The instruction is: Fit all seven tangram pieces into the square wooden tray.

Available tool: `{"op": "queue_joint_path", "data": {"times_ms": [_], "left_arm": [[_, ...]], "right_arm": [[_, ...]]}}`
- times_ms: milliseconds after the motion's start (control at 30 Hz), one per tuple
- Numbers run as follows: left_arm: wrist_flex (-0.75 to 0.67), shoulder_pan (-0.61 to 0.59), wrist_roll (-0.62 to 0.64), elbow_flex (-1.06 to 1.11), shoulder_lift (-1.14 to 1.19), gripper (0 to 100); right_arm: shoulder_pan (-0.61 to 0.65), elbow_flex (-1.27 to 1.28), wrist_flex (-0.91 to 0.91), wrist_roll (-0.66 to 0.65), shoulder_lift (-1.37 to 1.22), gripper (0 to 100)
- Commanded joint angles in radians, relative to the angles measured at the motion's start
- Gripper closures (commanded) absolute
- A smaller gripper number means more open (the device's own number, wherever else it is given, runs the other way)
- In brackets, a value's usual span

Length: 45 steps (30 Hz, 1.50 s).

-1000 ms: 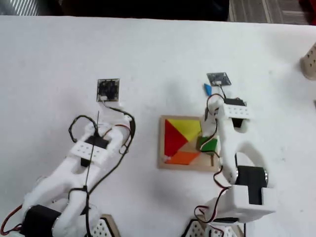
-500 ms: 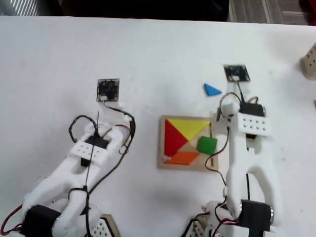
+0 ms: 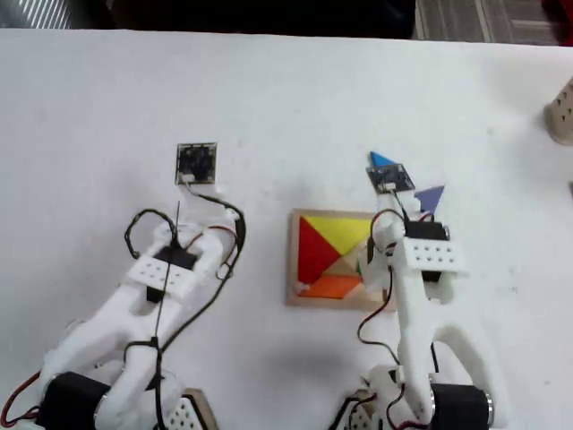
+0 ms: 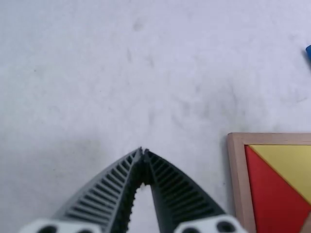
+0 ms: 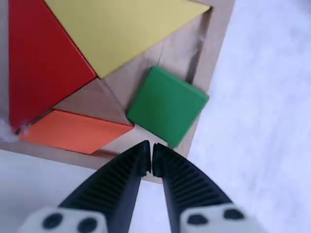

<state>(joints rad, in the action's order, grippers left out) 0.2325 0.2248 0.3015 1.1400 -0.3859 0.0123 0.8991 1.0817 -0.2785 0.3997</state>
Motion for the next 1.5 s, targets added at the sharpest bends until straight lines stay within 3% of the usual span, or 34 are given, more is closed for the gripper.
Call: {"op": "queue_joint_path", "data": {"times_ms": [0,333,767,1033,1467], "left_arm": [[-0.011,0.007,-0.012,-0.015,-0.030,98],[-0.011,0.007,-0.012,-0.012,-0.030,98],[-0.011,0.007,-0.012,-0.015,-0.030,98],[-0.011,0.007,-0.012,-0.015,-0.030,98],[-0.011,0.007,-0.012,-0.014,-0.030,98]], "right_arm": [[0.012,0.025,-0.048,0.003,0.030,98.1],[0.013,0.028,-0.176,0.002,-0.058,98.1],[0.058,-0.069,-0.105,0.048,-0.117,98.1],[0.056,-0.072,-0.094,0.052,-0.002,98.1],[0.134,-0.084,-0.285,0.041,-0.128,98.1]]}}
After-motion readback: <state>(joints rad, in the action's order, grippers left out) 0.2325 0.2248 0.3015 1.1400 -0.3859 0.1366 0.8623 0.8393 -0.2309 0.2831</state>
